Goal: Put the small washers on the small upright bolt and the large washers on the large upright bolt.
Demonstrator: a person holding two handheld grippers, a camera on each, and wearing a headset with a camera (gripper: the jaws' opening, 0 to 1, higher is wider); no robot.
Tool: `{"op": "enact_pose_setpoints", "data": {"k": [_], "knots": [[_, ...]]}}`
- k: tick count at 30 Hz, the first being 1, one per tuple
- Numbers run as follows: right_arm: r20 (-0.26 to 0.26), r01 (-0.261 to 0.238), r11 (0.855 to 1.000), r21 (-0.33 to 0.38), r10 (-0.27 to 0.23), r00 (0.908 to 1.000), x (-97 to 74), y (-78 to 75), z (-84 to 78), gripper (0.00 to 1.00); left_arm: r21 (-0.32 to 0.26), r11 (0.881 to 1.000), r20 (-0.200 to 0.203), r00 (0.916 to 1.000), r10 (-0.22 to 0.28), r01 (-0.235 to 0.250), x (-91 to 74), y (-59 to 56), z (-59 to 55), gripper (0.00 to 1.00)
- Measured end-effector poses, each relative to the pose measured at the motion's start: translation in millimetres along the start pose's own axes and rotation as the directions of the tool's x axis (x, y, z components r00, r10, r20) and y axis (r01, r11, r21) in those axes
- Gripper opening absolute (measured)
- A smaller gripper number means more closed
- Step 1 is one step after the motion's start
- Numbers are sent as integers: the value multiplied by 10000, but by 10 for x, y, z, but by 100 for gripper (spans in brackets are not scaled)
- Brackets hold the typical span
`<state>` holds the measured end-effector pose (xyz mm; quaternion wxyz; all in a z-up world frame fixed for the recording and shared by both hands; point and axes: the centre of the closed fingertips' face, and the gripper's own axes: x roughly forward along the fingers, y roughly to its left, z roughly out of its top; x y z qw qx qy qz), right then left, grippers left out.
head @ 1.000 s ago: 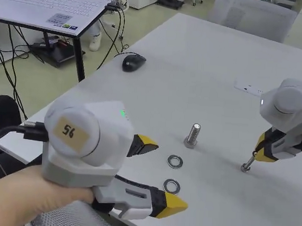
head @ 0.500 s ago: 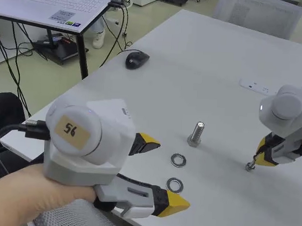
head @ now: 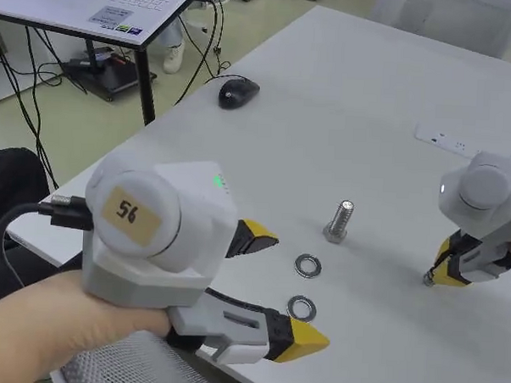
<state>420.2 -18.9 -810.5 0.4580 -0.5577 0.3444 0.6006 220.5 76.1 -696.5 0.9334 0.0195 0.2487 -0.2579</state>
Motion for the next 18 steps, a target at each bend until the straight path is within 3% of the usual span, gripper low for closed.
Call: {"op": "enact_pose_setpoints", "data": {"k": [11,18], "knots": [[236,3,10000,30,-4,9997,1,-1,-1,17,-53,10000,-96,9999,-49,48,35,-9,-23,64],[427,228,9996,164,-235,9988,-150,10,-31,18,2,10000,-163,9998,-80,80,30,-11,-33,64]]}}
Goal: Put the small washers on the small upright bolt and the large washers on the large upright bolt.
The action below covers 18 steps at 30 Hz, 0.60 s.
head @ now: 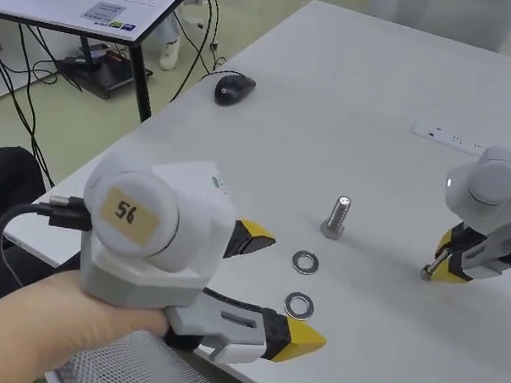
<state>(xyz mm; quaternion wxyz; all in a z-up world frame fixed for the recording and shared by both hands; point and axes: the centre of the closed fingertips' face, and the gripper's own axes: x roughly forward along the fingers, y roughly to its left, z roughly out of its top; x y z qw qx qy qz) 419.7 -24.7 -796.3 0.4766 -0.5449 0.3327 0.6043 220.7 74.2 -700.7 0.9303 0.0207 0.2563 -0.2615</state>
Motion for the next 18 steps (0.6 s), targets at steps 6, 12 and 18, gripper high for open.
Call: {"op": "enact_pose_setpoints", "data": {"k": [6,12,18], "knots": [[36,260,9994,243,-261,9997,-154,48,-88,18,122,9999,-36,10000,-30,30,-18,-15,1,64],[-39,352,9978,554,-350,9994,-226,184,-217,18,350,9993,89,9999,-131,128,-25,-57,73,64],[132,35,9963,862,-46,9999,-177,503,-208,18,541,9982,175,9995,-269,259,-17,-95,119,64]]}}
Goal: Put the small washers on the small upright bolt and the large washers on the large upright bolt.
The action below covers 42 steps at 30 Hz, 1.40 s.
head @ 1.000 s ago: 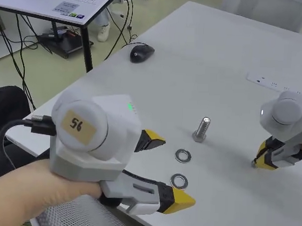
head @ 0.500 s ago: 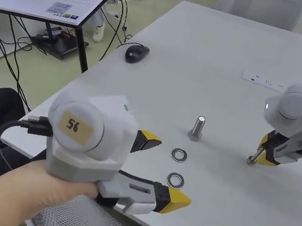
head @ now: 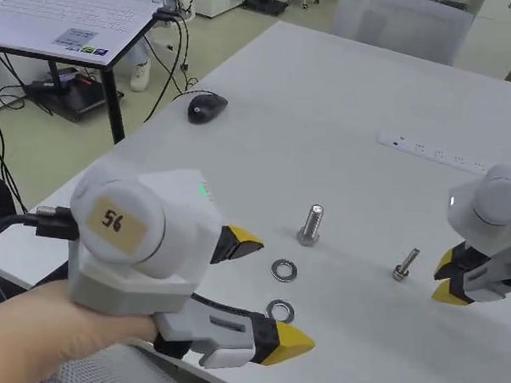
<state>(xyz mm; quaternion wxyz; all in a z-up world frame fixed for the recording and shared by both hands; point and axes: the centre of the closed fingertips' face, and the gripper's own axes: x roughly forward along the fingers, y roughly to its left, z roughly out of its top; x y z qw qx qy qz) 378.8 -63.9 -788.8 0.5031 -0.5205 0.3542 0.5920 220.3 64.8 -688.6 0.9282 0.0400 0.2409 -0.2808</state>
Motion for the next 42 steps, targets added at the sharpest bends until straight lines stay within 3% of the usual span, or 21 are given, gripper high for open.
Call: {"op": "enact_pose_setpoints", "data": {"k": [6,12,31,36,42], "knots": [[130,-475,9985,-280,478,9988,104,292,155,18,138,9999,20,10000,-88,88,-3,-27,14,64],[393,-782,9946,-682,810,9959,222,454,414,18,115,9999,50,10000,-64,63,-24,-39,1,64],[1039,-1391,9645,-2246,1656,9807,471,731,1326,23,-301,9974,232,9975,665,-658,-248,119,-79,64],[1096,-1449,9563,-2539,1773,9780,545,775,1495,26,-399,9960,252,9964,814,-803,-303,151,-105,64],[1085,-1496,9530,-2635,1833,9770,600,782,1590,31,-510,9940,320,9946,986,-969,-362,184,-119,64]]}}
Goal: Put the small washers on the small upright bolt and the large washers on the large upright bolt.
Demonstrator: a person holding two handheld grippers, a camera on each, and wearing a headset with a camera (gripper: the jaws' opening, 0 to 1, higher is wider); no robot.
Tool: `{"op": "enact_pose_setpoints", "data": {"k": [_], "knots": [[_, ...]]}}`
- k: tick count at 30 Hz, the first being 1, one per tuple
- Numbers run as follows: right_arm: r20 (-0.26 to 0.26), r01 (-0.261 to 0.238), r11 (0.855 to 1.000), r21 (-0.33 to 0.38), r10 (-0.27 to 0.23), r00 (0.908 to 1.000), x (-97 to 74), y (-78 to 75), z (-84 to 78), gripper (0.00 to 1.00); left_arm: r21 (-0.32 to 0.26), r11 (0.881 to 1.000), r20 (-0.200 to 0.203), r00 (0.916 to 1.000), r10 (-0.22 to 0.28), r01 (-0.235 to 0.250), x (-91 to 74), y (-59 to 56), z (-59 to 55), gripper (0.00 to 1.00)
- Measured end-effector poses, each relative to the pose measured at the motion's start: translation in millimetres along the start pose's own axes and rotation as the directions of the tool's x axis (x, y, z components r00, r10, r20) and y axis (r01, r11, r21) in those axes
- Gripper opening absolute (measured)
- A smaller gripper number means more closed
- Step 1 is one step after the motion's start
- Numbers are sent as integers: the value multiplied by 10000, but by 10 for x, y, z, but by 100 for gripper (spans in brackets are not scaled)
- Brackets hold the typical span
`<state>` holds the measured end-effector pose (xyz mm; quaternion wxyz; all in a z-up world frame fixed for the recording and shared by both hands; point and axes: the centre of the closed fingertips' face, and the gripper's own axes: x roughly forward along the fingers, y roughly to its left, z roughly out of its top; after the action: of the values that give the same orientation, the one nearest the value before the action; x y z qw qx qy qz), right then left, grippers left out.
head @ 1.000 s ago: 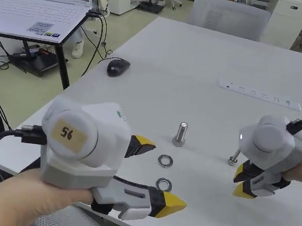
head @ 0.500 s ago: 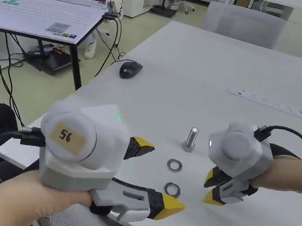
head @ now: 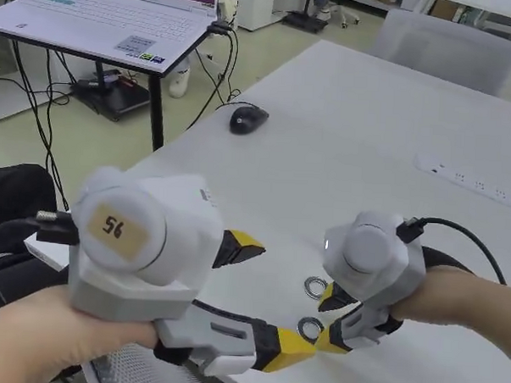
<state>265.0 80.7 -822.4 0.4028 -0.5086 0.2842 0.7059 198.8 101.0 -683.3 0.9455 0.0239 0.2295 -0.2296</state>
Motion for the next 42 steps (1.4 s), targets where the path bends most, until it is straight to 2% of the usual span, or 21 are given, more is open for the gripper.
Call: {"op": "enact_pose_setpoints", "data": {"k": [4,8,10,25,27,35,39,42], "knots": [[-108,-224,9997,6,224,9997,38,39,23,32,-65,9999,25,10000,80,-80,-21,22,-8,64],[-165,-215,9997,-79,214,9996,41,45,37,33,-148,9997,97,9998,193,-192,-44,46,-12,64],[-310,-174,9991,-381,162,9994,47,55,36,33,-182,9996,113,9997,217,-215,-51,47,-18,64],[-666,-233,9981,-569,195,9976,48,80,42,30,-235,9995,194,9995,236,-231,-57,29,-20,64],[-674,-188,9977,-646,145,9976,47,68,40,25,-251,9994,210,9995,241,-235,-60,27,-20,64],[-734,-220,9962,-848,158,9972,45,69,40,23,-254,9994,226,9994,252,-247,-63,18,-24,64],[-628,-274,9980,-564,238,9977,37,55,36,22,-237,9995,205,9995,220,-215,-50,5,-23,64],[-745,-334,9980,-528,295,9968,29,68,18,22,-228,9996,198,9996,197,-193,-45,-2,-22,64]]}}
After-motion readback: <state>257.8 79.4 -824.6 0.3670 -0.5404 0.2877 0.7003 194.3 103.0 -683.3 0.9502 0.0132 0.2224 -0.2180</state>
